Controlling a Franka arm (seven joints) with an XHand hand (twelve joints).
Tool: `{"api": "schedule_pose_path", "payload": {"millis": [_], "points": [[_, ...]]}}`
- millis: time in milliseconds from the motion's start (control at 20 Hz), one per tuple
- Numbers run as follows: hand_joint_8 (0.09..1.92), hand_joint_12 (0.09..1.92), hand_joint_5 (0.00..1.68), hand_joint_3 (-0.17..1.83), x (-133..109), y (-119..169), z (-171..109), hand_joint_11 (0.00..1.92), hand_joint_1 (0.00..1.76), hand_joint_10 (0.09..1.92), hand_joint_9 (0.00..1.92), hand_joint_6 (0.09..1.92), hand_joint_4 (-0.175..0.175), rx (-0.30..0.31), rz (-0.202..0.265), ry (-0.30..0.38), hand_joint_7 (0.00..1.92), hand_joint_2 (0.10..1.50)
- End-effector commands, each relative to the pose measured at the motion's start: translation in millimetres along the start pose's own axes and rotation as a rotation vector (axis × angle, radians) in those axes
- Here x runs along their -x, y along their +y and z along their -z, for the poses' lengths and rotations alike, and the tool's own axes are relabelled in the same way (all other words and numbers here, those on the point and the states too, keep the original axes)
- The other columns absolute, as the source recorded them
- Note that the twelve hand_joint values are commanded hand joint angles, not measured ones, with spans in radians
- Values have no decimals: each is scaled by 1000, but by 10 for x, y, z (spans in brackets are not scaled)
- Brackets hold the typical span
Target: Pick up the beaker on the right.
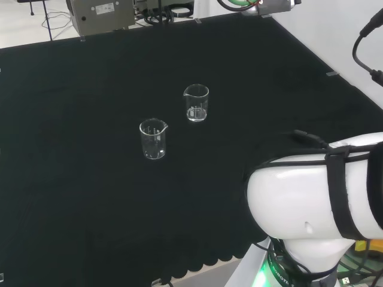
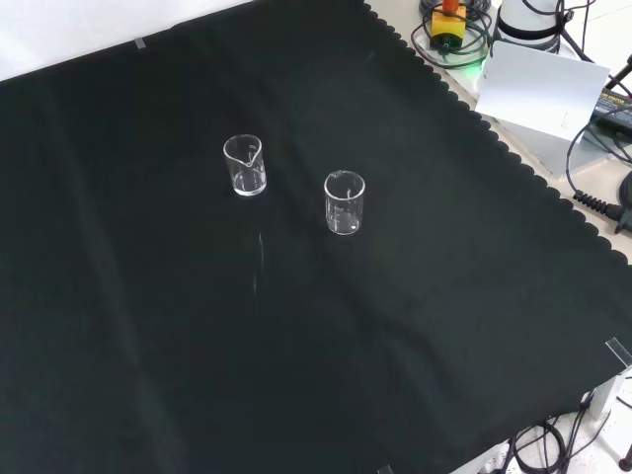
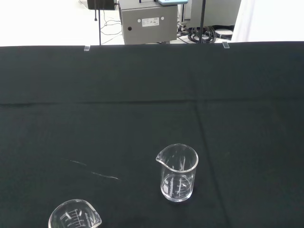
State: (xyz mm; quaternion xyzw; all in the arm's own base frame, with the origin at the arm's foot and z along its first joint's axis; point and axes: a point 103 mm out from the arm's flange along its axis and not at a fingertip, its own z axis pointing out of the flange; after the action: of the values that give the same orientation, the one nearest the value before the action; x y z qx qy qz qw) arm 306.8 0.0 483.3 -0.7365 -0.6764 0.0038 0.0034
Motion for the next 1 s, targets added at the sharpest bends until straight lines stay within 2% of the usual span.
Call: {"api": "schedule_pose_path", "payload": {"millis": [50,200,500,1000], "points": [[364,1207,178,524,-31,-4,-1,0,98,623,65,306,10,12,0,-16,9,1157],[371,1215,230,371,-44,-3,-5,0,58,621,59,175,10,11,0,-16,0,1247],[372,1217,242,340,-1,32,-52,0,51,621,60,147,11,-3,-6,-11,0,1265],[422,1223,278,272,320,269,-458,0,67,624,75,87,10,-54,-65,34,7,1288]]}}
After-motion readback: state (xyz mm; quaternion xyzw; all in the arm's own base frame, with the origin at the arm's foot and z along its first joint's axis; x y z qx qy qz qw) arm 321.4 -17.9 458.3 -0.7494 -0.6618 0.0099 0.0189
